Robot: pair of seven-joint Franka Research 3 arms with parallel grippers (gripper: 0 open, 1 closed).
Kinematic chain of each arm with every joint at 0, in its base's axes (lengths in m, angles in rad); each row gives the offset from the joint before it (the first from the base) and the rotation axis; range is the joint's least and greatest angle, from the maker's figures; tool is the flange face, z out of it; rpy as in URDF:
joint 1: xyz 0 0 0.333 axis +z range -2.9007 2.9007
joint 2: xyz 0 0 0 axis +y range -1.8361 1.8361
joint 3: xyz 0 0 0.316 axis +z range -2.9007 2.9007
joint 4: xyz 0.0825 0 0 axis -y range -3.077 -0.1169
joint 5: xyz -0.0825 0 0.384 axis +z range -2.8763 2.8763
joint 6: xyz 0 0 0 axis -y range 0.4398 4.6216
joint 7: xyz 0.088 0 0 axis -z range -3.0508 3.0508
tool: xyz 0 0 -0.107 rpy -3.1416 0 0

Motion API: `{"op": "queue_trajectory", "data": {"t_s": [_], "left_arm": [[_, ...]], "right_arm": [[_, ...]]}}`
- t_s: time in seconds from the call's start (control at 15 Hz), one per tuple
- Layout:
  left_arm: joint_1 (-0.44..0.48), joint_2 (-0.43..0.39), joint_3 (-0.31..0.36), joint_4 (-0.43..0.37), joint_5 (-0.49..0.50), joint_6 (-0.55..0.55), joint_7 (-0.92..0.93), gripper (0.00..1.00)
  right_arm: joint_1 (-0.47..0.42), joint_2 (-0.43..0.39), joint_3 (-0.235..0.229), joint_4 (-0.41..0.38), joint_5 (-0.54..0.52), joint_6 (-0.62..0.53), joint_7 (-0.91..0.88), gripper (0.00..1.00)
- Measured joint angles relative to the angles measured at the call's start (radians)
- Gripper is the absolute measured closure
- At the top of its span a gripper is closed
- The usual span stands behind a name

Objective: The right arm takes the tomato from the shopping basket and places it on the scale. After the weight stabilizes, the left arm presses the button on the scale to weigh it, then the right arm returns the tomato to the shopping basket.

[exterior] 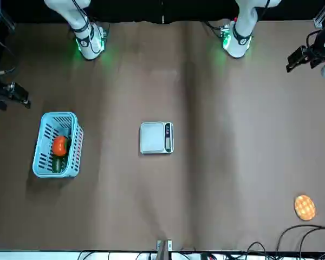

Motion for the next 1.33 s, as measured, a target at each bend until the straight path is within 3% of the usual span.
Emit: {"op": "queue_trajectory", "data": {"t_s": [1.33], "left_arm": [[0.003,0.002,0.005,0.04,-0.014,-0.001,-0.004,0.0]], "right_arm": [[-0.037,0.081,-0.001,-0.009,-0.015,0.114,-0.003,0.01]]}}
